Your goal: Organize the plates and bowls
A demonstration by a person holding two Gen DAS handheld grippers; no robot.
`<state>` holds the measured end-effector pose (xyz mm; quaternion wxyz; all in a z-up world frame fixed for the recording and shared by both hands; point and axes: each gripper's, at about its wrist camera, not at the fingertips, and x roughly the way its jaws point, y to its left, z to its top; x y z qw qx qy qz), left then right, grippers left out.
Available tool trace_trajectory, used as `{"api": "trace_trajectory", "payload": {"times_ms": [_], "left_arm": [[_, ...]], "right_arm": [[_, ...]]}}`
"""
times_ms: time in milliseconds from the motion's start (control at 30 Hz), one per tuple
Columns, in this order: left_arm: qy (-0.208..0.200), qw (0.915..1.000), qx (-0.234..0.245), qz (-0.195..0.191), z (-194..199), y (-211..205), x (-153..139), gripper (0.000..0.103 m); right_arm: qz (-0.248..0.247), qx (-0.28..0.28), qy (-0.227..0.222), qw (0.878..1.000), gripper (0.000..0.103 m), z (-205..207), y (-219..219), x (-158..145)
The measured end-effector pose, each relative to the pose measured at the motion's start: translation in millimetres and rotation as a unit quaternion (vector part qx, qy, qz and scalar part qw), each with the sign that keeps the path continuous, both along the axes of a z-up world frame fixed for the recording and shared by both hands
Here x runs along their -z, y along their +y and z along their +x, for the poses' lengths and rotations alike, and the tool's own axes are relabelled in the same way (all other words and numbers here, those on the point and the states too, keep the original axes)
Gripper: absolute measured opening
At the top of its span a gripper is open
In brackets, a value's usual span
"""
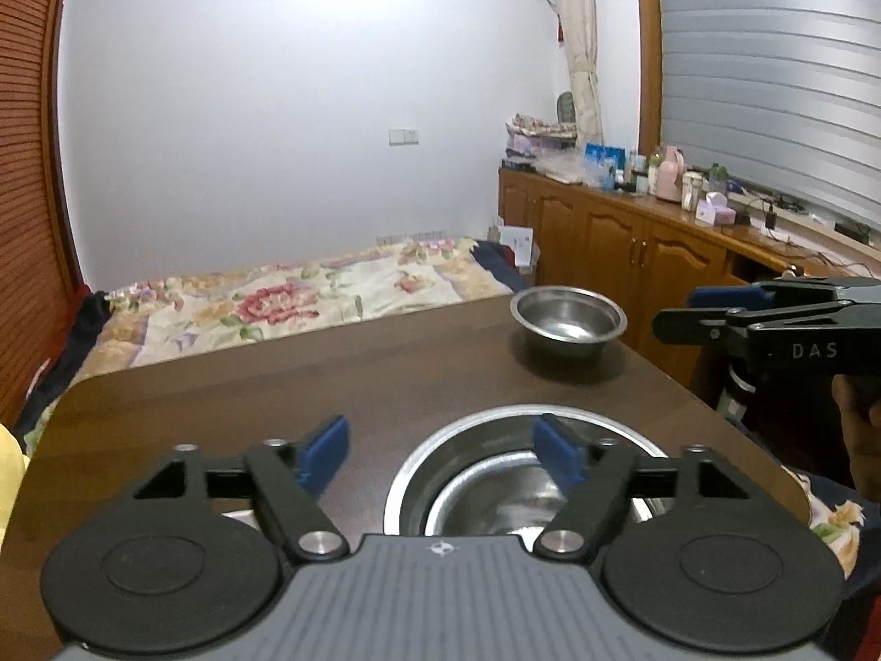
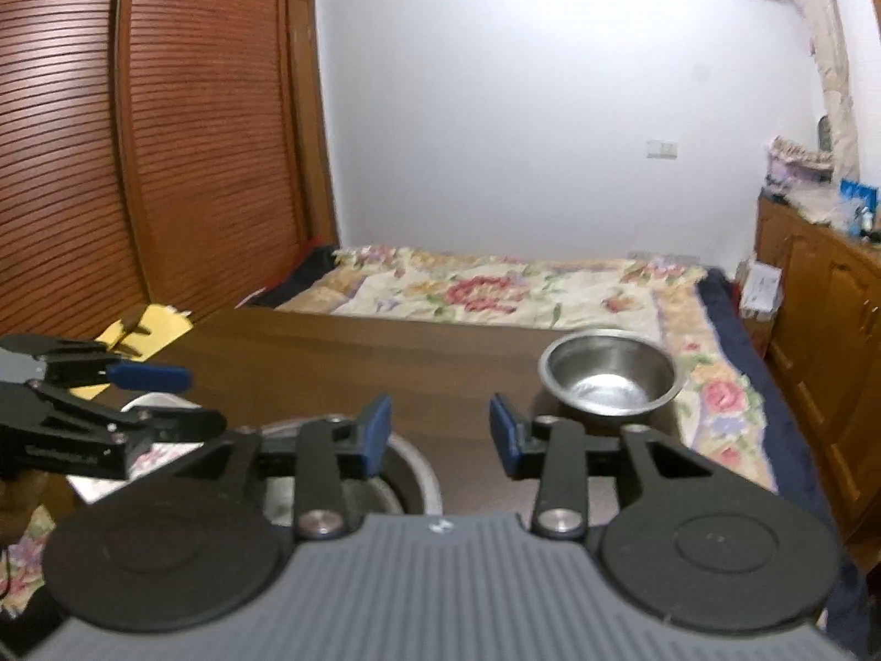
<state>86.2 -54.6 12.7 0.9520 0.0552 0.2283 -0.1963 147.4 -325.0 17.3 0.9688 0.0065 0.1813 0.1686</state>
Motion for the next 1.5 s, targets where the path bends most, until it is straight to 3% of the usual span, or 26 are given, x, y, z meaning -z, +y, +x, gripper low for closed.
{"api": "trace_trajectory", "payload": {"times_ms": [133,200,267,667,1167,1500], "left_arm": [[-0.012,0.9999,-0.003,-0.005,2.5,-1.4,-5.0,0.083],[-0.019,0.9998,-0.002,-0.007,2.8,-2.2,-8.6,0.083],[-0.027,0.9996,-0.001,-0.009,3.9,-3.3,-13.3,0.084],[-0.041,0.9977,0.05,-0.019,32.7,-24.3,-37.6,0.084],[0.013,0.994,0.108,-0.004,112.6,-77.0,-30.1,0.073],[0.042,0.9895,0.137,0.017,154.8,-109.9,-17.2,0.073]], "right_arm": [[-0.003,0.028,-0.017,0.999,0.063,5.7,-11.0,-3.9],[0.002,0.041,-0.023,0.999,0.076,7.6,-17.5,-4.5],[0.0,0.052,-0.031,0.998,0.079,10.0,-23.2,-5.0],[-0.008,0.076,-0.018,0.997,0.079,34.2,-39.4,3.8],[0.0,0.102,0.032,0.994,0.074,94.9,-64.7,35.5],[0.008,0.11,0.061,0.992,0.073,122.5,-74.2,51.4]]}}
